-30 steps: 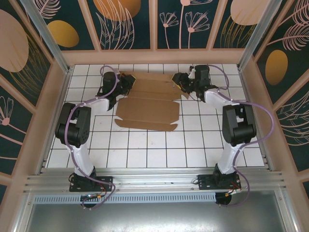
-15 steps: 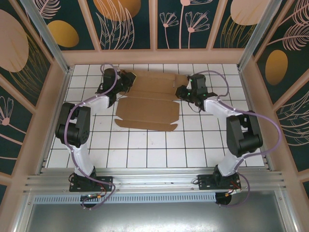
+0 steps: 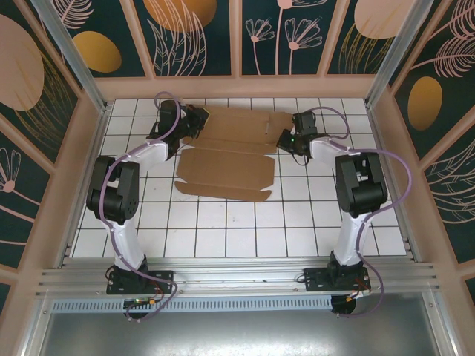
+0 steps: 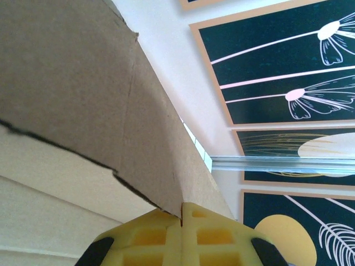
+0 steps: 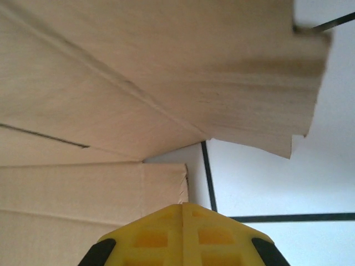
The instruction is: Fold the paper box
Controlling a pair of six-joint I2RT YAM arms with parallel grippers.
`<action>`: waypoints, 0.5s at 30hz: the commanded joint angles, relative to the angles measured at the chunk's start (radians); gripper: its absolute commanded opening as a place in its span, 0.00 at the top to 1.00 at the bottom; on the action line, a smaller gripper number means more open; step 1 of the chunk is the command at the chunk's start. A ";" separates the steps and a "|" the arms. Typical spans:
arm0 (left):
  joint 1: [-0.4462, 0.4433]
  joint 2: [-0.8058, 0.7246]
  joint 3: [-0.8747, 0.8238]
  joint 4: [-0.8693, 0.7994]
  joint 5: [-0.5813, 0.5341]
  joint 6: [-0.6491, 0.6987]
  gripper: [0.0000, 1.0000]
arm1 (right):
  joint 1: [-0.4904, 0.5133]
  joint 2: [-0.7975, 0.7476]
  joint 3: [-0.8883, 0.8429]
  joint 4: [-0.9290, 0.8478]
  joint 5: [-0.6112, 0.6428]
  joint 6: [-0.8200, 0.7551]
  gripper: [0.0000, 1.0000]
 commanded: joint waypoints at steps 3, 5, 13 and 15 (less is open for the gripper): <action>0.009 0.008 -0.014 0.007 -0.011 0.003 1.00 | 0.003 0.062 0.037 -0.032 0.031 -0.006 1.00; 0.012 0.005 -0.023 0.010 -0.012 -0.005 1.00 | 0.004 0.072 0.032 -0.032 0.041 -0.009 1.00; 0.015 0.018 -0.045 0.039 -0.006 -0.023 1.00 | 0.008 0.107 0.034 -0.031 0.029 -0.012 1.00; 0.016 0.020 -0.050 0.048 -0.003 -0.029 1.00 | 0.011 0.112 0.040 -0.025 0.005 -0.013 1.00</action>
